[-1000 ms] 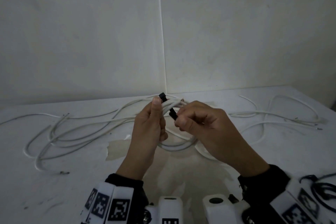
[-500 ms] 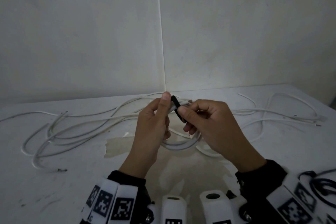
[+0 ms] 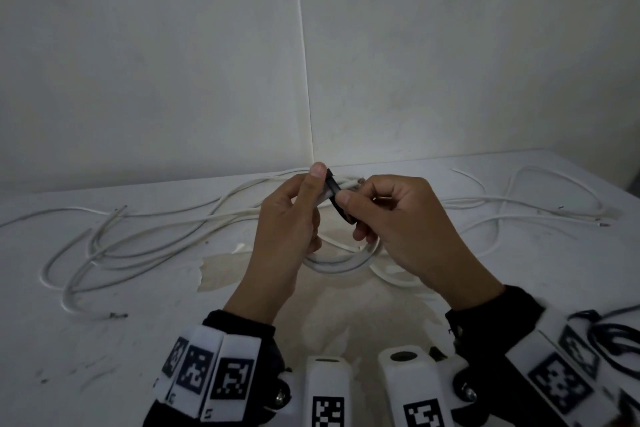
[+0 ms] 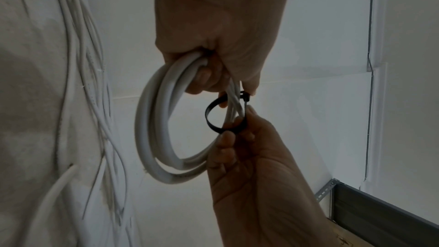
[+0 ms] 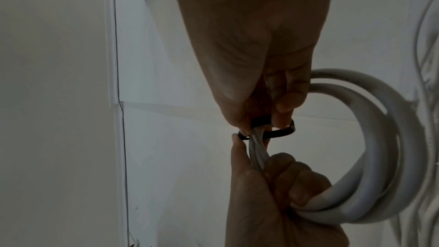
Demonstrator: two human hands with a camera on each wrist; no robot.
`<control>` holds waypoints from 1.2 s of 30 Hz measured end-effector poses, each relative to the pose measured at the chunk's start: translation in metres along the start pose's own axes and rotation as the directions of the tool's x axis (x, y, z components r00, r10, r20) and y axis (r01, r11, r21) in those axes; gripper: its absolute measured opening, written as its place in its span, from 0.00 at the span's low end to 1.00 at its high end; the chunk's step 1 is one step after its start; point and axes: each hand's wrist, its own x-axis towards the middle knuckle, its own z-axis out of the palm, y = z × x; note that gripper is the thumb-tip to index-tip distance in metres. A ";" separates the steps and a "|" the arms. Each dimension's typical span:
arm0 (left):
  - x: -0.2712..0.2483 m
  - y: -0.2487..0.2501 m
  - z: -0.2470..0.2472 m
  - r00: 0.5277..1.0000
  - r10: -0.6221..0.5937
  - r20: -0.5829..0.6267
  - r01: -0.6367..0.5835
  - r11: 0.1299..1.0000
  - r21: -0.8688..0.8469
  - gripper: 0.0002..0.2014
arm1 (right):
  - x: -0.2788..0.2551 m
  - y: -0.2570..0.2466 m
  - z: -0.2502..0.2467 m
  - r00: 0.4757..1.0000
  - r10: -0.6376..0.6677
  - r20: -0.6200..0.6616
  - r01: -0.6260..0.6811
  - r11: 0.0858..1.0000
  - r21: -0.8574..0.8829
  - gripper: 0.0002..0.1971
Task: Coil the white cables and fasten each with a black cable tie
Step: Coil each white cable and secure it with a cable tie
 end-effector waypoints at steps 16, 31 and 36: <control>0.003 0.007 -0.003 0.995 0.044 -0.090 -0.051 0.996 -0.068 0.21 | -0.002 0.003 0.009 0.962 -0.267 -0.066 0.246 0.943 -0.224 0.08; 0.001 0.013 -0.004 0.999 0.055 0.002 -0.055 0.998 -0.008 0.21 | -0.001 -0.003 -0.005 0.980 -0.131 -0.150 0.127 0.991 -0.032 0.12; -0.002 0.014 -0.003 0.996 0.057 0.073 -0.060 0.998 0.035 0.18 | 0.001 -0.009 -0.009 0.993 -0.107 -0.048 0.106 0.994 -0.028 0.09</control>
